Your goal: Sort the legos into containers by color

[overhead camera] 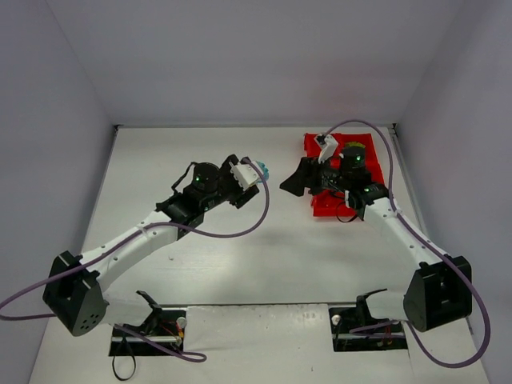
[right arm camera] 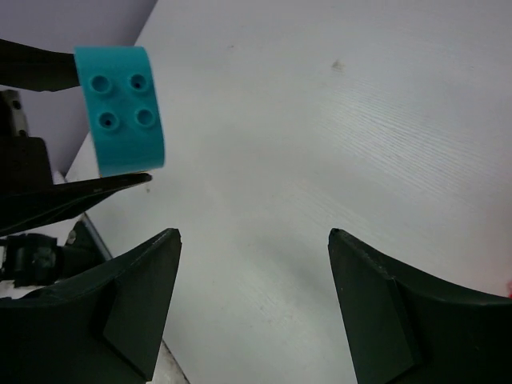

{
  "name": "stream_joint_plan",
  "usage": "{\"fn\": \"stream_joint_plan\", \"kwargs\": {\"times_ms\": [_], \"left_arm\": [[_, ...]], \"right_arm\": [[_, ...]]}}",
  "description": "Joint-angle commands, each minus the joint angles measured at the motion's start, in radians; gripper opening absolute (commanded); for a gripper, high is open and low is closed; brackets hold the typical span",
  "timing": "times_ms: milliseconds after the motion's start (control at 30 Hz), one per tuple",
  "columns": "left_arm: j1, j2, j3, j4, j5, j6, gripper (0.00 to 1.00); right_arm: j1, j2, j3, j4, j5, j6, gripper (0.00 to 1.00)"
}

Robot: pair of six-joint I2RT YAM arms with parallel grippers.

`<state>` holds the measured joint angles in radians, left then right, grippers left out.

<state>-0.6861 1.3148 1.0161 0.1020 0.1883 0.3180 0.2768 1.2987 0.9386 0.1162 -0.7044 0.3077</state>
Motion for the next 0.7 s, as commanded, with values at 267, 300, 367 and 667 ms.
{"fn": "stream_joint_plan", "kwargs": {"times_ms": [267,300,367,667], "left_arm": [[0.007,-0.149,-0.092,0.034,0.168,0.168,0.33],[0.007,-0.158,-0.096,0.042,0.178,0.168,0.33],[0.005,-0.170,-0.105,0.059,0.191,0.167,0.33],[0.005,-0.177,-0.122,0.091,0.231,0.165,0.33]], "right_arm": [[0.079,-0.049,0.081,0.148,-0.201,0.099,0.73],[0.085,-0.046,0.085,0.151,-0.201,0.100,0.73],[0.105,-0.033,0.092,0.154,-0.193,0.110,0.73],[0.162,0.022,0.115,0.169,-0.172,0.128,0.73]]}}
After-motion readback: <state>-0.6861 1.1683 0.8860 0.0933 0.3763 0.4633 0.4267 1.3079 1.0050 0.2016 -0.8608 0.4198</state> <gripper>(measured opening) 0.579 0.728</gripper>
